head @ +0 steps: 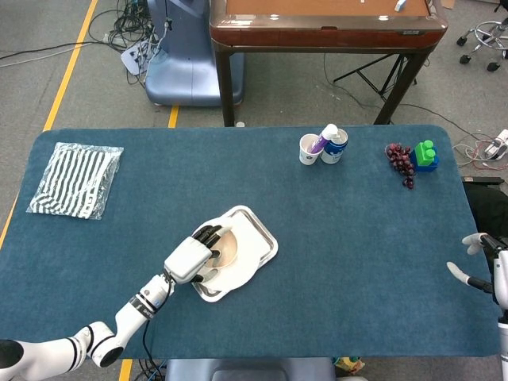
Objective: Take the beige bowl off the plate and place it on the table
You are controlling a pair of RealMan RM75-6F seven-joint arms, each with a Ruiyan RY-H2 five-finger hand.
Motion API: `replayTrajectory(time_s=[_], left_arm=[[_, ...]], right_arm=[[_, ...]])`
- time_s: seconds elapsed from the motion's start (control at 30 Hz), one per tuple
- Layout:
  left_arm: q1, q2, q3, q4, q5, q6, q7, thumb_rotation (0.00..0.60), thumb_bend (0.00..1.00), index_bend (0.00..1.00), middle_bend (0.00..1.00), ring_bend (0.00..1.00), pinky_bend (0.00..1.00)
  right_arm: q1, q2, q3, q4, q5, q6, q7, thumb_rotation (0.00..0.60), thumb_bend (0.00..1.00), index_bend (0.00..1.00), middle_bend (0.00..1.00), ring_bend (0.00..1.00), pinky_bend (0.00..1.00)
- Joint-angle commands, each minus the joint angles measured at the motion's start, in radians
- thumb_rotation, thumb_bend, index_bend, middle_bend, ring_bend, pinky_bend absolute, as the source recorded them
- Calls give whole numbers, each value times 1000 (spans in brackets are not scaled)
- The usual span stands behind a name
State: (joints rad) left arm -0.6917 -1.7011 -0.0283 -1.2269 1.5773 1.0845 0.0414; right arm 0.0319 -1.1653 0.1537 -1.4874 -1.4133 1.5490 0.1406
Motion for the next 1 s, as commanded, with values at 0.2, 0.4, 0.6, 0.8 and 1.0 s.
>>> replayTrajectory(time_s=[0.2, 0.4, 0.6, 0.8, 1.0], left_arm=[[2, -2, 7, 8, 7, 8, 1, 600, 321, 640, 0, 0, 83], [-3, 13, 10, -10, 20, 11, 19, 600, 321, 646, 0, 0, 83], [1, 47, 2, -59, 16, 23, 70, 600, 321, 648, 0, 0, 83], [7, 93, -10, -117, -1, 25, 132, 600, 321, 650, 0, 0, 83], [9, 140, -15, -156, -8, 24, 183, 600, 321, 652, 0, 0, 83]], right_arm=[[0, -1, 0, 1, 1, -1, -2, 600, 0, 471, 562, 427, 442], [0, -1, 1, 1, 2, -2, -1, 600, 0, 471, 562, 427, 442], [0, -1, 1, 1, 3, -3, -3, 600, 0, 471, 562, 427, 442], [1, -3, 2, 2, 5, -4, -9, 600, 0, 471, 562, 427, 442], [2, -5, 1, 2, 8, -8, -15, 600, 0, 471, 562, 427, 442]])
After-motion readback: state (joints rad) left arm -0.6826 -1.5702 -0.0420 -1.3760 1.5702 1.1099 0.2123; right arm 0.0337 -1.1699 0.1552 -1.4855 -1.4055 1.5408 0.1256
